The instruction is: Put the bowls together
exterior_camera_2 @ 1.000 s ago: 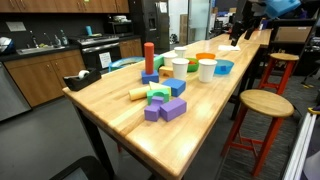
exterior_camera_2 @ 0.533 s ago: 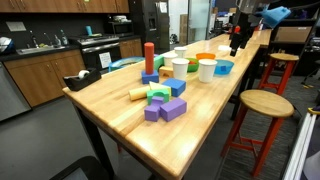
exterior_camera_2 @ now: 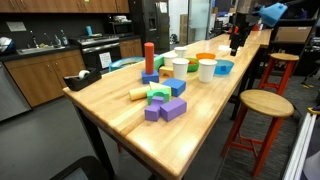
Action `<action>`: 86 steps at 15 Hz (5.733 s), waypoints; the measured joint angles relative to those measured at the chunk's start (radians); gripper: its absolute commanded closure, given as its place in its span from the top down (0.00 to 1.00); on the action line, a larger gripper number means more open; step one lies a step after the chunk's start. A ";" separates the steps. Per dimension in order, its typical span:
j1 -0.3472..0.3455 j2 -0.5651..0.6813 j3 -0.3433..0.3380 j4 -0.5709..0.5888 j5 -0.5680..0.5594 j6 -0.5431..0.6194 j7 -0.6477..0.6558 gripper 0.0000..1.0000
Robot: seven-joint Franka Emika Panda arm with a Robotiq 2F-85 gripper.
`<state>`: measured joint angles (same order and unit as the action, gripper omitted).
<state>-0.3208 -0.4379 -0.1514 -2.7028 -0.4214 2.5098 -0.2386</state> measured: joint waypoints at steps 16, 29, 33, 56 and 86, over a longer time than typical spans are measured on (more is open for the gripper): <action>0.112 0.148 -0.249 0.243 0.384 -0.178 -0.535 1.00; 0.119 0.183 -0.247 0.242 0.433 -0.124 -0.534 1.00; 0.119 0.183 -0.246 0.242 0.433 -0.124 -0.534 1.00; 0.119 0.184 -0.246 0.242 0.433 -0.124 -0.534 1.00; 0.046 0.382 -0.079 -0.081 0.242 0.653 -0.058 0.47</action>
<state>-0.2744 -0.0562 -0.2306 -2.7836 -0.1796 3.1631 -0.2965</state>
